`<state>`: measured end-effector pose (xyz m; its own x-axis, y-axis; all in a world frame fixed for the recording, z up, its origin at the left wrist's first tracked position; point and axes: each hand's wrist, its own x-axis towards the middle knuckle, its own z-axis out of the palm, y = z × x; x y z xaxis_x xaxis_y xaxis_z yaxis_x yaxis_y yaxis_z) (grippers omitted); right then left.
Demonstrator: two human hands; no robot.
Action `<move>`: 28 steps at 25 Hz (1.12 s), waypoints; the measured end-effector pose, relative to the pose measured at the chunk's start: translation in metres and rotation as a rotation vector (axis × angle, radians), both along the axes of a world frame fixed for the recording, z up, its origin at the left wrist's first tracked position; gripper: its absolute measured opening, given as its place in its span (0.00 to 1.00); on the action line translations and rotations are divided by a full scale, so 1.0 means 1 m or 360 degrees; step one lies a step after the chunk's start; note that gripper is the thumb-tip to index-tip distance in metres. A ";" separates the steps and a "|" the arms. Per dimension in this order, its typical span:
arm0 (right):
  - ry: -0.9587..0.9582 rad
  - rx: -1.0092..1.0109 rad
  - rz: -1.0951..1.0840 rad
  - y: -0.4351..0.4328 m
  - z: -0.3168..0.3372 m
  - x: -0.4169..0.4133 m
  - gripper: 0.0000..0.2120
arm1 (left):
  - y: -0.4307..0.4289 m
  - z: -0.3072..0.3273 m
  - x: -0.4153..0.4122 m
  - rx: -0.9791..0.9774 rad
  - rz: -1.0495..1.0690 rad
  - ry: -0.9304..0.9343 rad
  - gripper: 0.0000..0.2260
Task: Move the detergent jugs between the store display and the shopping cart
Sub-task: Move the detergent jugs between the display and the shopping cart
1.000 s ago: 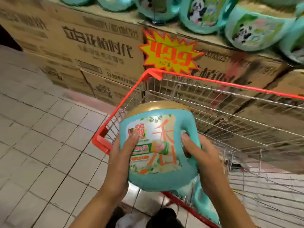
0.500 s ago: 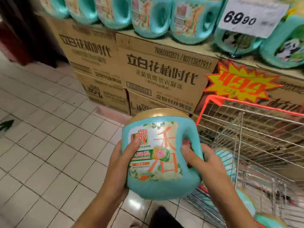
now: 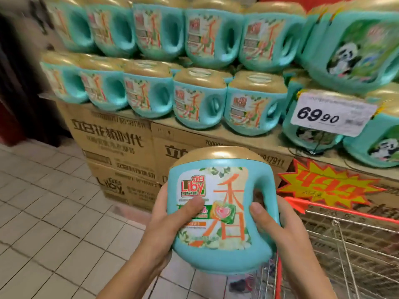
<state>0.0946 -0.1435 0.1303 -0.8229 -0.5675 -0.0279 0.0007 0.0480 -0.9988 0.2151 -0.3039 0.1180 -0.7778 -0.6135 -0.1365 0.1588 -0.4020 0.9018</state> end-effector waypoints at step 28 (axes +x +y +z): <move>0.1010 -0.0069 -0.0749 -0.144 0.160 -0.220 0.50 | -0.190 0.175 -0.292 -0.1269 -0.0271 0.0647 0.47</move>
<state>-0.1257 -0.2871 0.2906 -0.8280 -0.1456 0.5415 -0.5593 0.1456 -0.8161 -0.0764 -0.4934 0.2934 -0.7620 -0.2808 0.5835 0.5208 0.2699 0.8099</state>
